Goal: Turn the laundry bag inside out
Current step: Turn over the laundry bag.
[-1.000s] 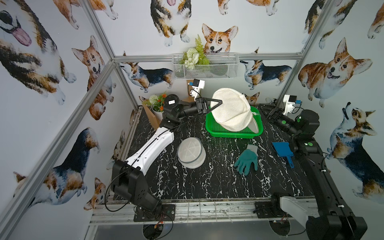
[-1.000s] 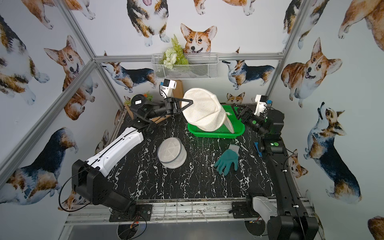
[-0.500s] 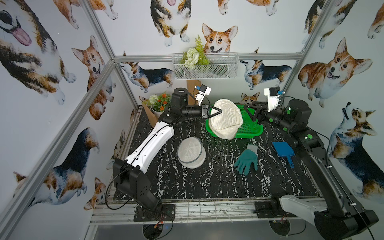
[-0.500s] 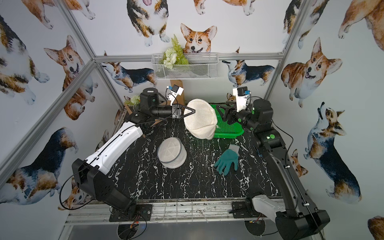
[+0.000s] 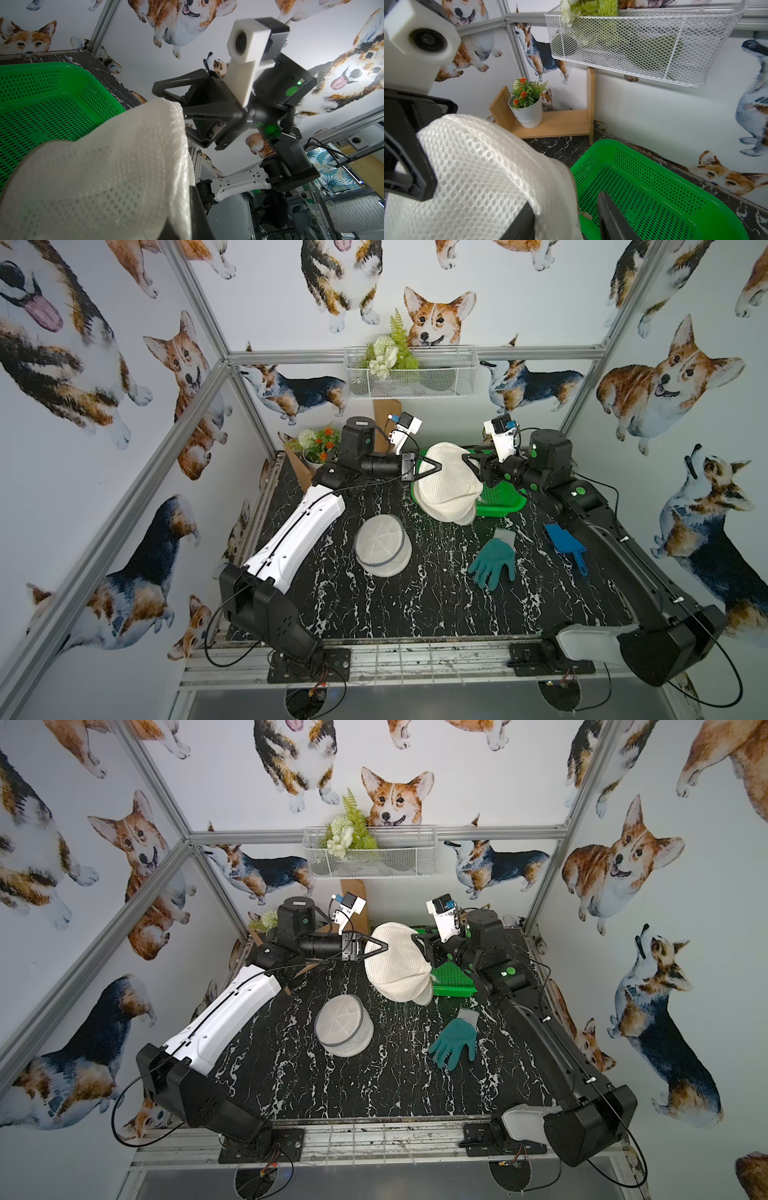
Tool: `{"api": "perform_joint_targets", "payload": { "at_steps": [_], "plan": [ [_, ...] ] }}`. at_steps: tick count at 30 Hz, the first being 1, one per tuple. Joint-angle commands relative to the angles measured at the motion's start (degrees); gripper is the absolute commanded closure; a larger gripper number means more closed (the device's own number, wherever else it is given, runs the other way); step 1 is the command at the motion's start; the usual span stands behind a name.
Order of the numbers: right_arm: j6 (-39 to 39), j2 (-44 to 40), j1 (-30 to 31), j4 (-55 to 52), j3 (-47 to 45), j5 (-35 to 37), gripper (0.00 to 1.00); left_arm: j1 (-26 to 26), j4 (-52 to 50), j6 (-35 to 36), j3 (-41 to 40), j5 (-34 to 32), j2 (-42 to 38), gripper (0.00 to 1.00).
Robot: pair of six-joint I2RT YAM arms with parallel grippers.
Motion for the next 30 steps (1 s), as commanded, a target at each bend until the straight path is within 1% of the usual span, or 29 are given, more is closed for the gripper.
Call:
{"api": "perform_joint_targets", "payload": {
  "at_steps": [1, 2, 4, 5, 7, 9, 11, 13, 14, 15, 16, 17, 18, 20, 22, 24, 26, 28, 30],
  "plan": [
    [-1.05, -0.9, -0.02, 0.71, -0.92, 3.02, 0.67, 0.03, -1.17, 2.72, 0.64, 0.04, -0.65, 1.0],
    [-0.75, -1.34, -0.41, 0.71, -1.22, 1.59, 0.72, 0.03, -1.87, 3.73, 0.84, 0.04, -0.82, 1.0],
    [1.1, -1.99, -2.28, 0.78, -1.95, -4.16, 0.83, 0.03, -2.4, 5.52, 1.05, 0.37, -1.15, 1.0],
    [2.73, -2.41, -3.66, 0.95, -2.41, -8.2, 0.89, 0.03, -2.41, 6.56, 1.05, 0.61, -1.37, 1.0],
    [6.91, -3.2, -7.01, 2.22, -3.7, -16.23, 0.95, 0.03, -2.49, 8.99, 0.97, 2.05, -1.81, 1.0],
    [13.18, -4.37, -10.68, 5.6, -5.89, -25.56, 0.97, -0.01, -3.69, 13.2, 0.87, 3.39, -2.49, 1.0],
    [18.89, -4.88, -12.87, 9.74, -8.07, -33.73, 0.97, -0.02, -4.06, 16.95, 0.1, 4.77, -3.49, 1.0],
    [23.16, -4.73, -13.24, 12.37, -9.66, -38.91, 0.96, 0.02, -1.03, 18.1, -1.72, 7.01, -4.7, 1.0],
    [25.24, -4.52, -13.19, 13.69, -10.42, -40.71, 0.92, -0.05, 2.91, 16.35, -3.23, 8.89, -5.23, 1.0],
    [27.37, -4.28, -13.22, 15.66, -11.49, -42.26, 0.85, -0.01, 8.59, 12.69, -5.14, 10.67, -5.88, 1.0],
    [28.78, -4.24, -13.24, 17.03, -12.39, -43.04, 0.8, -0.05, 14.7, 8.48, -6.92, 11.99, -6.35, 1.0],
    [30.35, -4.24, -13.18, 18.97, -13.56, -43.4, 0.75, -0.06, 23.11, 2.68, -9.31, 13.17, -6.83, 1.0],
    [31.75, -4.32, -13.22, 21.22, -14.92, -43.48, 0.7, -0.18, 29.47, -1.07, -10.62, 13.82, -7.12, 1.0],
    [34.92, -4.51, -13.33, 25.53, -17.32, -42.74, 0.6, -0.85, 31.59, -1.9, -10.03, 13.89, -7.05, 1.0],
    [40.15, -4.53, -13.57, 31.86, -20.3, -43.19, 0.53, -1.28, 32.98, -2.53, -9.41, 13.63, -6.87, 1.0],
    [46.2, -4.78, -13.58, 37.46, -23.14, -43.82, 0.48, -1.37, 37.91, -5.67, -10.03, 11.47, -7.13, 1.0],
    [49.13, -5.64, -13.59, 38.94, -25.12, -44.0, 0.45, -1.46, 42.51, -8.74, -10.51, 9.12, -7.4, 1.0],
    [49.4, -7.27, -13.6, 38.29, -26.85, -43.24, 0.42, -1.79, 48.14, -12.29, -11.51, 6.08, -7.72, 1.0],
    [50.07, -8.88, -13.46, 38.67, -28.49, -42.79, 0.38, -2.07, 58.91, -18.92, -15.08, 0.39, -8.1, 1.0]
  ]
}}
